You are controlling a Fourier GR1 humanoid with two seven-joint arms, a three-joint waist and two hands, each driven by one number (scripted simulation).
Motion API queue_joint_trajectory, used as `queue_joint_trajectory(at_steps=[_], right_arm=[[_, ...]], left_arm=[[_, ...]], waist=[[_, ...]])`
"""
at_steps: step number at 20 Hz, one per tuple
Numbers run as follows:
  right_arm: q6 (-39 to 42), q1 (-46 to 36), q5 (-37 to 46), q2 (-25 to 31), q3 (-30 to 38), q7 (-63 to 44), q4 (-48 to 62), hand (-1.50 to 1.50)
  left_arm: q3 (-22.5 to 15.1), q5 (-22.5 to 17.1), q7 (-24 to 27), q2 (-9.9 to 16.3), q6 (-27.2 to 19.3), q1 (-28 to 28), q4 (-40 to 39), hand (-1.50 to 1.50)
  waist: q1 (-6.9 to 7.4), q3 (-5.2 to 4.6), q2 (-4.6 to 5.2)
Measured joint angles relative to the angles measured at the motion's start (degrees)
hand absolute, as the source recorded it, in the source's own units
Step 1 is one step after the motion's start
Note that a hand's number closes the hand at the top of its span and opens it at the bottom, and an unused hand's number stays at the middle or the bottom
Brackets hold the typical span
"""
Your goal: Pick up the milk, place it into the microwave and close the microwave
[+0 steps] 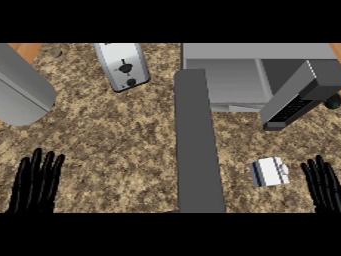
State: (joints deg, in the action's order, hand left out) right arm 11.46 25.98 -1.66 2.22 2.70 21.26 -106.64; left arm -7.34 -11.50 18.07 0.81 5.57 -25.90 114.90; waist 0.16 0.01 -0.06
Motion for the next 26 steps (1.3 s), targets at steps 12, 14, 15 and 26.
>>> queue_joint_trajectory(at_steps=[12,14,15,26], right_arm=[[-6.4,-11.3,3.0,-0.3,6.9,9.9,23.6,-1.50],[-6.8,-12.1,3.5,-0.2,7.7,13.4,28.2,-1.50],[-7.0,-13.4,3.7,0.0,8.2,14.9,31.1,-1.50],[-7.3,-22.6,4.5,3.7,12.1,29.0,53.2,-1.50]], left_arm=[[-0.5,-0.1,5.6,0.4,3.1,-6.8,0.3,-1.50],[-0.3,-0.5,5.8,0.6,3.5,-7.4,0.4,-1.50],[-0.8,-0.1,5.9,0.6,3.5,-8.0,1.0,-1.50],[0.0,-1.2,6.5,1.0,4.5,-8.8,0.9,-1.50]], waist=[[0.25,0.01,0.04],[0.21,0.01,0.04],[0.24,0.02,0.05],[0.20,0.02,0.07]])
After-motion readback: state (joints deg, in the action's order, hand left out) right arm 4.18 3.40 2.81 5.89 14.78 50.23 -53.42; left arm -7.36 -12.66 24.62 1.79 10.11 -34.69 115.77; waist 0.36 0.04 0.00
